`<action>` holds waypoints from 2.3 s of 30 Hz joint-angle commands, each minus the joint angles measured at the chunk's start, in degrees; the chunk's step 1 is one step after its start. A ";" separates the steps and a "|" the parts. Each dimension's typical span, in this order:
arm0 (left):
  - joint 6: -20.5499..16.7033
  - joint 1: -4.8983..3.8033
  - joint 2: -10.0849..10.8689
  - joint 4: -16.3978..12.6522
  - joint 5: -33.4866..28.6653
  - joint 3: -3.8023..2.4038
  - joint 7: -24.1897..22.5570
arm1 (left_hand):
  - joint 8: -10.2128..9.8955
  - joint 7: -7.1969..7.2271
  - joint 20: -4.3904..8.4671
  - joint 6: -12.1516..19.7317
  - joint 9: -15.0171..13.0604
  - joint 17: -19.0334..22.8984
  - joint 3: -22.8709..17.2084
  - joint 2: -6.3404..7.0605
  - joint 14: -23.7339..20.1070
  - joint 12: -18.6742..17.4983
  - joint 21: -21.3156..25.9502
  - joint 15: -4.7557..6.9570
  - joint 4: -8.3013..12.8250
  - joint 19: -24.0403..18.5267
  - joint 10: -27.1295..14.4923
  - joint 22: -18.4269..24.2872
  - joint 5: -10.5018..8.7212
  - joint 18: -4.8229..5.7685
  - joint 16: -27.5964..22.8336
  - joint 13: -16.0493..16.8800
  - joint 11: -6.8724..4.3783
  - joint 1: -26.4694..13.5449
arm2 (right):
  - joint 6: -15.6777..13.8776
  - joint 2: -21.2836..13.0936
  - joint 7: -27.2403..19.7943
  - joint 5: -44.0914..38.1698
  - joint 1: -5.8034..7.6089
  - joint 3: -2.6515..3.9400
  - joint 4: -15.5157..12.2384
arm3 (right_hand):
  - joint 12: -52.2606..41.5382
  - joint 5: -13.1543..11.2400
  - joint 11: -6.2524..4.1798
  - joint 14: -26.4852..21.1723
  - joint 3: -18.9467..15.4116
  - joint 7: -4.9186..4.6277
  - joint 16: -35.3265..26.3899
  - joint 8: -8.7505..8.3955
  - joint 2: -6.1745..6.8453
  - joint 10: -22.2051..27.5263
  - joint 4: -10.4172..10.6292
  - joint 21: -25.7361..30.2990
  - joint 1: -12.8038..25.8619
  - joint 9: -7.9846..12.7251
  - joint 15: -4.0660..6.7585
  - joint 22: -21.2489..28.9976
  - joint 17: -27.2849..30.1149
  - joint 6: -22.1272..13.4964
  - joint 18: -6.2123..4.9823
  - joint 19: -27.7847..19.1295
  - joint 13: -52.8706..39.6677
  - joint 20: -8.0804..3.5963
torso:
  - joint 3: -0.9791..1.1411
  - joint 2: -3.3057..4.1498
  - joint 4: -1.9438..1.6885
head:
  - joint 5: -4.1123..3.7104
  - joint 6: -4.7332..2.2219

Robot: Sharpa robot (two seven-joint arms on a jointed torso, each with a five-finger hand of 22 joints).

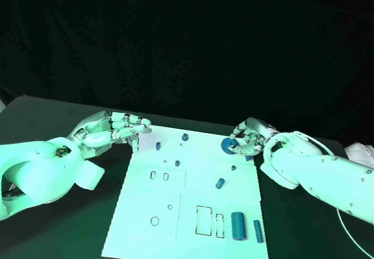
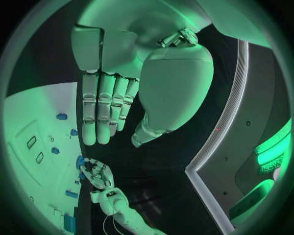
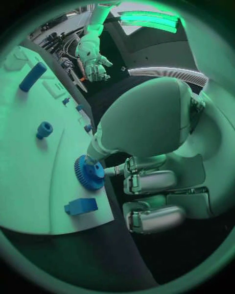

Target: Assemble the parts on the task board

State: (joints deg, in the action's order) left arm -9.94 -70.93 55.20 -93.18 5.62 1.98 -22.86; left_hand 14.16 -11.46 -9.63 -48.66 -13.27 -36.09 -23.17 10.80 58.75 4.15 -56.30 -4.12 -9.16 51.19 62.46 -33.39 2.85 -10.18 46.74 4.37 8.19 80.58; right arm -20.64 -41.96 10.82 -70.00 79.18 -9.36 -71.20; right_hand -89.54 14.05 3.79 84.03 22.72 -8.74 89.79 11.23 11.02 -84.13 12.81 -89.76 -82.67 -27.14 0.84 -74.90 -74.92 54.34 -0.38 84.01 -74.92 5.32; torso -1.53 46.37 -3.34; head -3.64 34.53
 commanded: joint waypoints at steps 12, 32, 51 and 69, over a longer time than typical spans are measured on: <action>1.34 -0.07 -0.13 0.00 -0.16 -0.03 -0.05 | -0.18 -0.04 0.00 0.33 -0.06 0.07 -0.25 -0.50 0.08 -0.09 -0.29 0.07 -0.08 -0.48 -0.25 -0.09 0.00 -0.38 -0.27 -0.05 -0.13 -0.15 | -7.69 -0.34 2.36 -15.69 0.39 0.06 -7.12 | -0.32 0.99 -0.47 5.97 1.03 0.85 0.21 0.27 1.94 -5.72 -0.15 -0.24 3.11 -0.02 0.19 -15.10 -15.08 1.72 0.38 5.99 -14.91 -0.30 | -0.07 -0.07 -0.01 | 0.08 -0.28; 1.69 -0.07 -0.33 -0.04 -0.16 -0.03 0.16 | -0.19 -0.07 0.00 0.33 -0.07 0.10 -0.27 -0.50 0.09 -0.09 -0.32 0.06 -0.08 -0.49 -0.26 -0.10 0.00 -0.38 -0.29 -0.05 -0.11 -0.19 | -8.55 8.53 4.06 -19.75 0.04 -0.03 -6.90 | -0.18 1.10 -0.46 5.97 1.06 0.80 0.21 0.12 2.29 -5.57 -0.13 -0.24 3.62 0.07 0.15 -15.10 -15.08 1.54 0.38 5.99 -14.75 -0.28 | -0.16 0.11 -0.24 | 0.54 -0.48; 1.66 -0.08 -0.23 0.04 -0.16 -0.03 0.22 | -0.21 -0.07 -0.01 0.32 -0.11 0.15 -0.31 -0.52 0.13 -0.07 -0.37 0.05 -0.07 -0.53 -0.24 -0.11 0.00 -0.38 -0.33 -0.05 -0.11 -0.26 | -6.26 8.57 4.05 -17.81 -0.77 -0.19 -7.31 | -0.11 1.05 -0.26 5.97 0.98 0.56 0.21 -0.39 3.00 -5.51 -0.12 -0.24 4.69 0.32 -0.04 -15.10 -15.08 0.87 0.38 5.99 -14.68 -0.14 | -0.04 0.00 0.03 | 0.92 -0.19; 1.63 -0.08 -0.21 0.03 -0.16 -0.03 0.30 | -0.21 -0.07 -0.01 0.32 -0.11 0.15 -0.31 -0.52 0.13 -0.07 -0.37 0.05 -0.07 -0.53 -0.24 -0.11 0.00 -0.38 -0.33 -0.05 -0.11 -0.26 | 0.41 7.90 4.51 -9.59 -1.12 -0.40 -5.86 | 1.25 -0.45 2.22 5.97 -15.14 -2.06 0.21 -5.87 1.09 -4.02 3.72 -0.24 2.77 1.80 -2.59 -15.10 -15.08 -7.32 0.38 5.99 -13.27 2.33 | -0.09 0.12 -0.12 | 0.79 -0.22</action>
State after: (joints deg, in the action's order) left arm -9.32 -70.93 55.06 -93.05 5.62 1.98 -22.36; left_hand 14.16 -11.46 -9.63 -48.66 -13.33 -35.99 -23.17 10.80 58.75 4.15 -56.30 -4.12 -9.17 51.19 62.46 -33.42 2.85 -10.18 46.74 4.37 8.19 80.57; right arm -22.22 -34.14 15.14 -81.50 78.11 -9.75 -77.09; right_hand -88.34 13.30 5.55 84.03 7.75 -10.78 89.79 5.45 12.15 -84.03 16.53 -89.75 -79.57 -25.27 -1.44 -74.90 -74.95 46.74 -0.39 84.01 -74.94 7.40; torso -1.60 46.43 -3.41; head -2.82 34.27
